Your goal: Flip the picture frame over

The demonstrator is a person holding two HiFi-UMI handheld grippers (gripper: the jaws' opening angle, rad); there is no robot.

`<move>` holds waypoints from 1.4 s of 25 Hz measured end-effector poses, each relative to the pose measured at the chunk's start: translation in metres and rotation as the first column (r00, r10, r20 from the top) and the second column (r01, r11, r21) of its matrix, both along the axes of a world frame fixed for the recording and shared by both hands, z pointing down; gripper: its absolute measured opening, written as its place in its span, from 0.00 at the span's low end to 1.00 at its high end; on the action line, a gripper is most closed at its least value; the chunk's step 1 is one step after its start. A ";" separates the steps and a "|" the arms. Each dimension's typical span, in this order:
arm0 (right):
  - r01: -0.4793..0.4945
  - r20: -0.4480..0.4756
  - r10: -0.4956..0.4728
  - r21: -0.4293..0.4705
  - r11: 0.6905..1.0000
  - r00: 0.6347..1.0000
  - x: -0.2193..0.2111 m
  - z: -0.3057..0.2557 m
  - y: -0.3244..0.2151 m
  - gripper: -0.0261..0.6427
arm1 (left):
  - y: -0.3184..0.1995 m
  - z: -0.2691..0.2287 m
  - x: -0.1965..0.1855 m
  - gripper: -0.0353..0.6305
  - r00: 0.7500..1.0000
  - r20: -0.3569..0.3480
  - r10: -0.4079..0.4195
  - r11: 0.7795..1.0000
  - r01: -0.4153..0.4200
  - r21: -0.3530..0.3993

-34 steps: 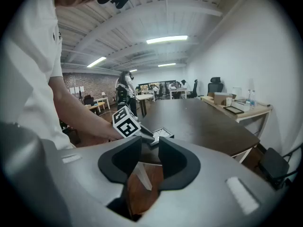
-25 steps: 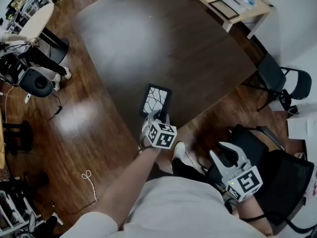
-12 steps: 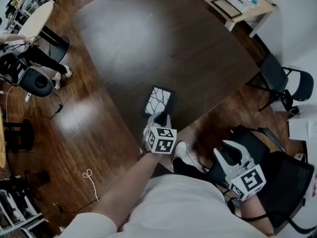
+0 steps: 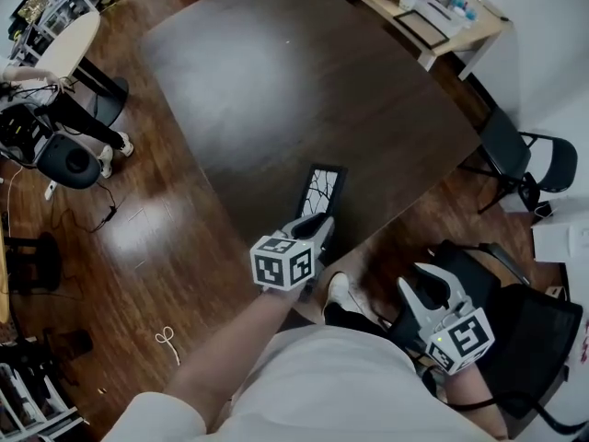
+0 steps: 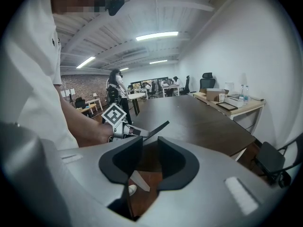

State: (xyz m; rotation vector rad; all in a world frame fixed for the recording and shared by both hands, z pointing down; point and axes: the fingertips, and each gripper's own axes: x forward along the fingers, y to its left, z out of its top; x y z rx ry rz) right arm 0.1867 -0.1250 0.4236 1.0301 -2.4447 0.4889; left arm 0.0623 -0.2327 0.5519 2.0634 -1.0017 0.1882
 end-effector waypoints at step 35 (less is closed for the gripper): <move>-0.166 -0.088 0.163 -0.023 0.986 0.983 -0.087 -0.005 0.028 0.19 | 0.000 0.026 -0.083 0.22 0.712 -0.700 -0.047 0.936 -0.214 -0.280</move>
